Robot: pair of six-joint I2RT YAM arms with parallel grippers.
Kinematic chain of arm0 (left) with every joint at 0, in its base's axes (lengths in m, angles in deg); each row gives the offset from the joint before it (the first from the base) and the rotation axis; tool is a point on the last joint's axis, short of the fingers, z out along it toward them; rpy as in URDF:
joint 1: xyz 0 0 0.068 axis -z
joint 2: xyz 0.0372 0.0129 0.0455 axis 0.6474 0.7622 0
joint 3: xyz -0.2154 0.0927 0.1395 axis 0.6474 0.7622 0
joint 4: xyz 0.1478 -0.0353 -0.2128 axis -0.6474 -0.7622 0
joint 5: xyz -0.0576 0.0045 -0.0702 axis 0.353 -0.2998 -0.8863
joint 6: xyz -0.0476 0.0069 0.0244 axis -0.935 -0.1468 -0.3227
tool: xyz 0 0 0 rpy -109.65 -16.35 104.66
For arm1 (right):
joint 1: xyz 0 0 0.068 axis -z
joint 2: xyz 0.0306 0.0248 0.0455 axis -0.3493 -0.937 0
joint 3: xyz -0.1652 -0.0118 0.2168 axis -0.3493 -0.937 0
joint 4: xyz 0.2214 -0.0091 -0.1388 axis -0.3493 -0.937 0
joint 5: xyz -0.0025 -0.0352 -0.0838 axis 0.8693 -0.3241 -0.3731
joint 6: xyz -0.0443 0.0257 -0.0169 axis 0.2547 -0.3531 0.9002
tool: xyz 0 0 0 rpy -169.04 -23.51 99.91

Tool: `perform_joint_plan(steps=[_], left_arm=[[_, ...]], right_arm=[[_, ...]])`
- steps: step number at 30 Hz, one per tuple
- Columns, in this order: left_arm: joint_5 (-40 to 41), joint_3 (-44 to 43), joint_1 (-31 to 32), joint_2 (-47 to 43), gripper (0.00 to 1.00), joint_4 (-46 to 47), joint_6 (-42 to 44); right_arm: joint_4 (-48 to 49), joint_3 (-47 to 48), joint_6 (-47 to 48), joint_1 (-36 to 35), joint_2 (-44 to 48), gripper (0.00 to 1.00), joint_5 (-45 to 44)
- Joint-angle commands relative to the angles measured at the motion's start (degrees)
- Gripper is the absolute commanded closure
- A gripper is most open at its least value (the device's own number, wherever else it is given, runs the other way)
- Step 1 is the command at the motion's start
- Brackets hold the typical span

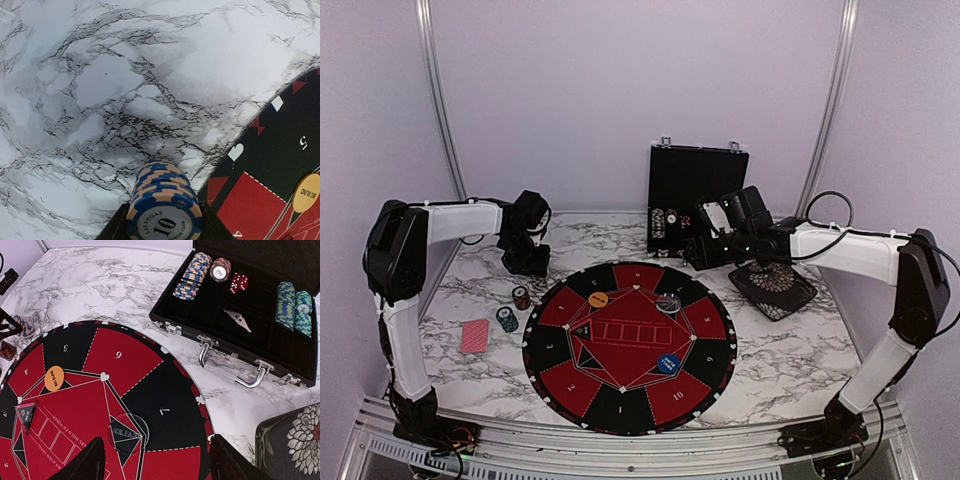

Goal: Distribute texas hold em gaming equipment
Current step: Pick up the pile of poker chips from the pile of poker chips.

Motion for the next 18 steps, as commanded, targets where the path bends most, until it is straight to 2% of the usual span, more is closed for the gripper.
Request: perform_joint_plan(steps=[1,18], left_arm=[[1.08,-1.86,-0.36,0.18,0.68,-2.24,1.14],[0.51,-3.07,-0.36,-0.22,0.68,-3.03,1.55]], right_arm=[[-0.73,2.65,0.24,0.58,-0.5,0.31,-0.59],[-0.94,2.89,0.21,0.64,-0.74,0.31,-0.59]])
